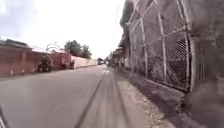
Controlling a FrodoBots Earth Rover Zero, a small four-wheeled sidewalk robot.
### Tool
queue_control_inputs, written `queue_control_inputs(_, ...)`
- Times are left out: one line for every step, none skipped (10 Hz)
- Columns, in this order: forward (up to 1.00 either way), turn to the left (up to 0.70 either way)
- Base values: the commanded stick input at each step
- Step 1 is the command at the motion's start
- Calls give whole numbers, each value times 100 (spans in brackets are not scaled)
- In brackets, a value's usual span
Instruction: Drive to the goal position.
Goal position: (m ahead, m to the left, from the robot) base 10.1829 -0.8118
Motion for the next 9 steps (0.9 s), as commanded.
queue_control_inputs(70, 23)
queue_control_inputs(70, 36)
queue_control_inputs(70, 23)
queue_control_inputs(70, 5)
queue_control_inputs(70, 1)
queue_control_inputs(70, 1)
queue_control_inputs(70, 1)
queue_control_inputs(70, 1)
queue_control_inputs(70, 1)
